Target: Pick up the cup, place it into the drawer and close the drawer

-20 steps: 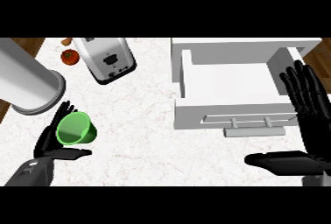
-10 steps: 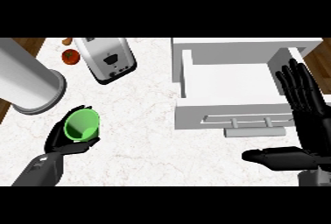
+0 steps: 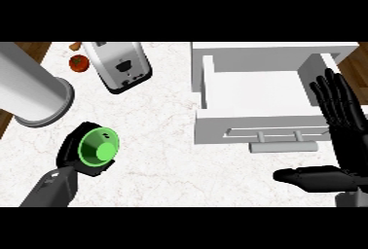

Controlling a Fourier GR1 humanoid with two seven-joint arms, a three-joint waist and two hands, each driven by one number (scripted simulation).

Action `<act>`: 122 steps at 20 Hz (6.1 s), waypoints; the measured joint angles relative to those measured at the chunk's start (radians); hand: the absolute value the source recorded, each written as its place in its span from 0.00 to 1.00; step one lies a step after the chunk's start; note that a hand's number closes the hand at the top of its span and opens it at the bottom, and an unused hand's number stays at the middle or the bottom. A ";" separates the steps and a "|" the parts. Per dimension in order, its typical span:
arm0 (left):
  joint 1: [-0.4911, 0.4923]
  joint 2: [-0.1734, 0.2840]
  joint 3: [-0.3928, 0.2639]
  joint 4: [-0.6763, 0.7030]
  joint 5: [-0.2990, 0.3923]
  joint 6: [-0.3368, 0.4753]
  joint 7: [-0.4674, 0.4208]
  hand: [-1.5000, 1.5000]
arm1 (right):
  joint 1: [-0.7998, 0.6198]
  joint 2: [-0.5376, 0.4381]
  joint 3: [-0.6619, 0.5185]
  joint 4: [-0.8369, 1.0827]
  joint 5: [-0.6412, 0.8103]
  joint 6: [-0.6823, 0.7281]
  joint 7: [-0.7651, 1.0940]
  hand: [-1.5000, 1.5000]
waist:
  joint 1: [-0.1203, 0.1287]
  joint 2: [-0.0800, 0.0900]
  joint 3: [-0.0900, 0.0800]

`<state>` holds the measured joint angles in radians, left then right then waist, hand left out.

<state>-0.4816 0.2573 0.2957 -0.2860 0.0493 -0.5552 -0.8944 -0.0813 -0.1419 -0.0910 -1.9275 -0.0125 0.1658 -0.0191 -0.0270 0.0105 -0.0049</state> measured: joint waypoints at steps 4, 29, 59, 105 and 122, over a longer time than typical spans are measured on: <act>0.019 -0.030 0.054 -0.018 0.051 0.079 -0.051 1.00 | -0.003 0.002 0.007 0.002 0.018 -0.007 0.001 0.00 | 0.006 -0.001 0.001; -0.148 -0.187 -0.064 -0.563 0.094 0.320 0.175 1.00 | 0.049 -0.032 -0.068 -0.018 -0.027 0.025 -0.005 0.00 | 0.033 -0.018 0.006; -0.742 -0.257 -0.476 -0.310 0.341 0.847 0.559 1.00 | 0.014 -0.037 -0.089 0.022 -0.047 0.056 -0.029 0.00 | -0.017 -0.003 0.006; -0.747 -0.158 -0.822 -0.361 0.634 1.042 0.563 0.00 | 0.047 -0.177 -0.033 -0.116 -0.050 0.265 0.055 1.00 | 0.024 -0.014 0.004; -0.372 0.133 -0.734 -0.845 0.645 0.970 0.682 0.00 | -0.038 -0.152 0.206 0.134 0.530 0.081 -0.052 1.00 | 0.069 -0.013 0.005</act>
<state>-0.8540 0.3907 -0.4380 -1.1313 0.6939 0.4152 -0.2119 -0.1193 -0.2944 0.1148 -1.7939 0.5173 0.2467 -0.0708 0.0421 -0.0029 0.0000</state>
